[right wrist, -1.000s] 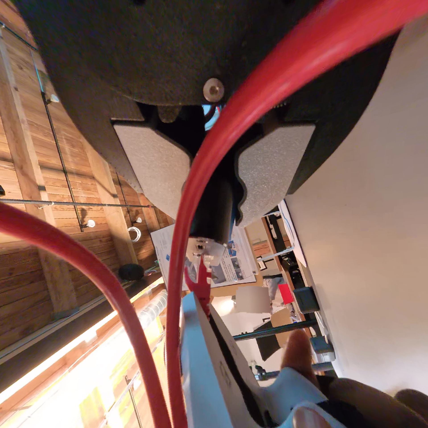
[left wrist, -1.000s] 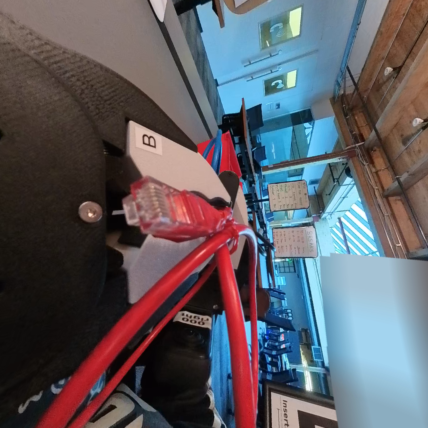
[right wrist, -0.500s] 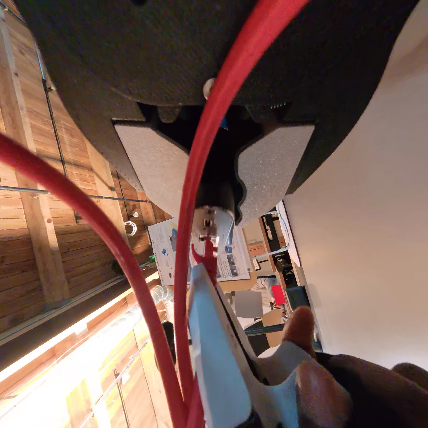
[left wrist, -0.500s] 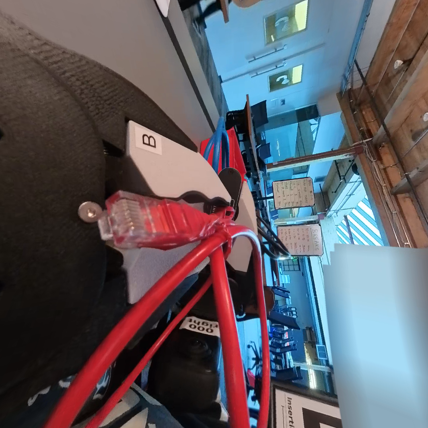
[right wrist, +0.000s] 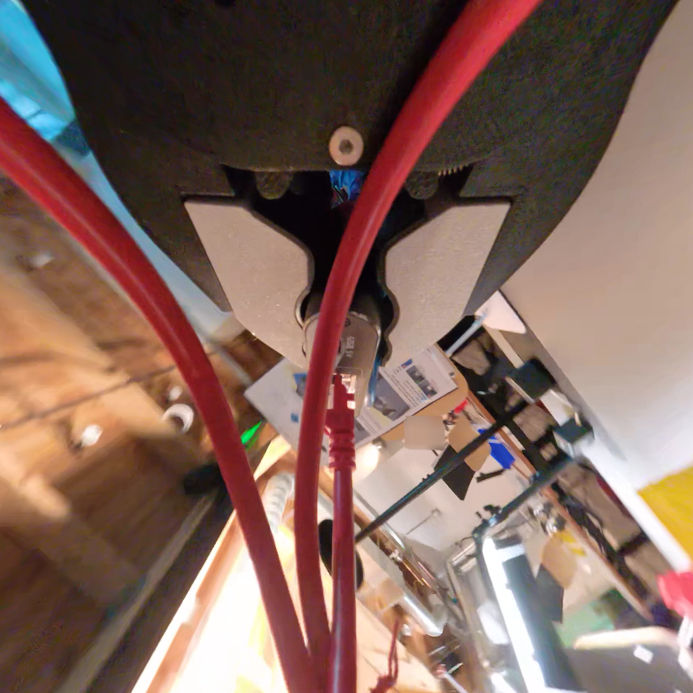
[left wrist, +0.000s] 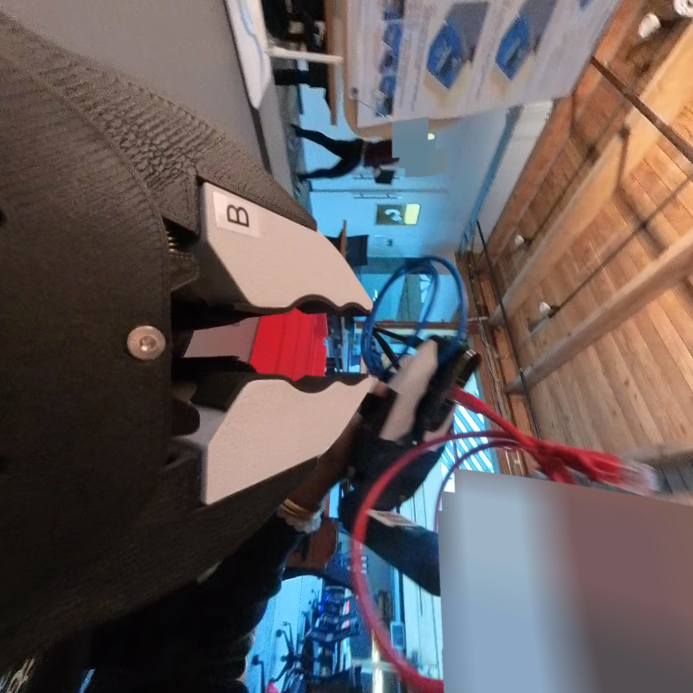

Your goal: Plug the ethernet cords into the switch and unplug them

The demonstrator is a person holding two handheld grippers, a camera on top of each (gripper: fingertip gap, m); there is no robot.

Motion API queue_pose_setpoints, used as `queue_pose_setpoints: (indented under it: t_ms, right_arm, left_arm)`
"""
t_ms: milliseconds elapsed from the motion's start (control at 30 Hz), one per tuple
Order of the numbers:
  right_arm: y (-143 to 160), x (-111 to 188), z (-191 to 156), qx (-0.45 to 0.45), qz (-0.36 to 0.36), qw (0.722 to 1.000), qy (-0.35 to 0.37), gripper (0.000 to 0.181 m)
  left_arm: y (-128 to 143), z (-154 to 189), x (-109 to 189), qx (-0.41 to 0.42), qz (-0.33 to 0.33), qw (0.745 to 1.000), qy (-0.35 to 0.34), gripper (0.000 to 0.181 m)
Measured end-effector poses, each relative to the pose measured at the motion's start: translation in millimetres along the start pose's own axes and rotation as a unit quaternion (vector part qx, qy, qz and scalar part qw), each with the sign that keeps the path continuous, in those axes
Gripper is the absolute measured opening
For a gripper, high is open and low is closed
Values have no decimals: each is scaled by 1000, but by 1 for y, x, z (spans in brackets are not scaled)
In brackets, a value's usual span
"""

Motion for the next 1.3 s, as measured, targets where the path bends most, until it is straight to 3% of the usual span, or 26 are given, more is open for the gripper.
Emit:
queue_pose_setpoints:
  t_ms: [200, 267, 400, 500, 600, 900, 1167, 1300]
  right_arm:
    - [48, -11, 102, -270, -66, 960, -32, 31]
    - [72, -7, 125, -308, -122, 942, -58, 32]
    - [138, 16, 145, -301, -297, 903, -76, 32]
    - [181, 35, 141, -335, -381, 856, -94, 32]
    - [211, 51, 126, -399, -440, 792, -142, 32]
    - [246, 80, 69, -504, -524, 630, -273, 33]
    - [276, 80, 47, -625, -516, 538, -233, 33]
    - [292, 80, 46, -635, -527, 523, -214, 32]
  left_arm:
    - [6, 5, -2, -21, -22, 999, 9, 27]
    - [9, 7, -3, -33, -32, 999, 13, 27]
    - [11, 6, -4, -26, -37, 999, 12, 26]
    - [11, 5, -4, -28, -38, 999, 9, 26]
    - [12, 6, -5, -32, -41, 999, 12, 26]
    - [13, 7, -5, -42, -45, 998, 14, 25]
    - [14, 8, -6, -44, -48, 998, 17, 24]
    - [14, 6, -6, -41, -47, 998, 14, 24]
Point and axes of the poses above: each gripper's, where its closed fingertips meet, x back along the fingers, y out of its underside, z = x × y across the jaws, the point moved 4 cm from there along x, back along the fingers, and after that the axes turned 1 degree about z, right-handed, at the moved point
